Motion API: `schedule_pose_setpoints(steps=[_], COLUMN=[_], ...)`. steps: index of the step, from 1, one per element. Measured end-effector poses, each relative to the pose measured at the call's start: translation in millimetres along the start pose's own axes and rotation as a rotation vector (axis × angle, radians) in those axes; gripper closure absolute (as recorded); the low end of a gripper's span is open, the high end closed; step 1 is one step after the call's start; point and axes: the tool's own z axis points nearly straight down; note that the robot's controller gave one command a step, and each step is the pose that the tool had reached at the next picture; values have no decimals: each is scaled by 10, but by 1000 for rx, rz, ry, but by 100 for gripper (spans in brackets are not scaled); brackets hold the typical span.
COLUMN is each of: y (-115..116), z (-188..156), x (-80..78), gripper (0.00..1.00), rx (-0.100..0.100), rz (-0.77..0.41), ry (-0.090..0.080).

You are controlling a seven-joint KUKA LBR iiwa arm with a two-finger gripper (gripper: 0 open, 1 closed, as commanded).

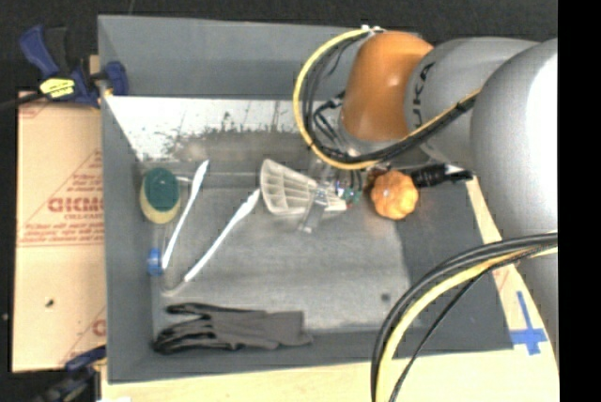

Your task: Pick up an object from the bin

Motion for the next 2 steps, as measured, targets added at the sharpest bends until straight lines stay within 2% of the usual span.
schedule_pose_setpoints(steps=[1, 2], y=[149, 144], z=[294, 290], x=[39, 27], gripper=[0, 100], rx=[-1, -5], rz=[-43, 34], ry=[-12, -14])
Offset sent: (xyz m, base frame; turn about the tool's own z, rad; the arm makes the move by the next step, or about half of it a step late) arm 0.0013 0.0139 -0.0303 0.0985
